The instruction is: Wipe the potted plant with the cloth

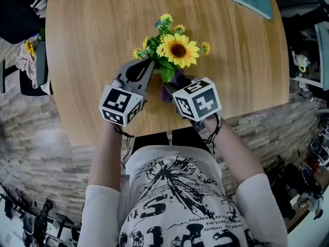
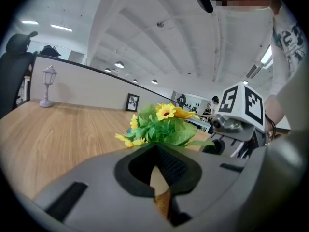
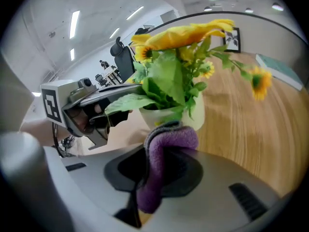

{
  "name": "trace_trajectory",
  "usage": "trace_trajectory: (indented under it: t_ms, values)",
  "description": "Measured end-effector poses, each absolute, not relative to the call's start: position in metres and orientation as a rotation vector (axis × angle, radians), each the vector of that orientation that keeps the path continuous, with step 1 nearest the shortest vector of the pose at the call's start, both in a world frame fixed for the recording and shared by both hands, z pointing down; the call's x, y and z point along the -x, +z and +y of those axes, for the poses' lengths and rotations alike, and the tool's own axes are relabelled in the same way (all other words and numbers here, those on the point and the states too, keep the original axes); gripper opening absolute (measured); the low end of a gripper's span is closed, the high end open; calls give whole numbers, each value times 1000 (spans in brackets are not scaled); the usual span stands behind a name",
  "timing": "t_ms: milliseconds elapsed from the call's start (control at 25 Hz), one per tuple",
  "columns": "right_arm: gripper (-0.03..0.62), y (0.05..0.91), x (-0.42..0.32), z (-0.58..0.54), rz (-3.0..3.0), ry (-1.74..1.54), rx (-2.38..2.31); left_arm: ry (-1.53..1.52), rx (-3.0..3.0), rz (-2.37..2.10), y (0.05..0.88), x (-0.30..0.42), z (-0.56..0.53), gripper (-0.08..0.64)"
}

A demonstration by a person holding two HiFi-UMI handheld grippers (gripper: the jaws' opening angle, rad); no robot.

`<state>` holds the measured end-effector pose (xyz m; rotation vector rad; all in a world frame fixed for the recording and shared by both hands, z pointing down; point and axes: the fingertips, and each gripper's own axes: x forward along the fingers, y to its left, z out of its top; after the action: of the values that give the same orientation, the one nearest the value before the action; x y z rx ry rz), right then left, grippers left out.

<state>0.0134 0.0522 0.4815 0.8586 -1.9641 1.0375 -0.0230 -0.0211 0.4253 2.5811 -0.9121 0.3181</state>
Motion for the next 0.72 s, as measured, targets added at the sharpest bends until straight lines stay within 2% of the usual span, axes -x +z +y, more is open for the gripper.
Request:
trace_trajectory:
  t_ms: [560,720]
  values:
    - [77,453,20,64,-2191,1136,-677,321,-2587,-917,426,24,-25,2]
    - [77,453,15,72,-2195,1067,-607,336,-2572,-962,428,25,-26,2]
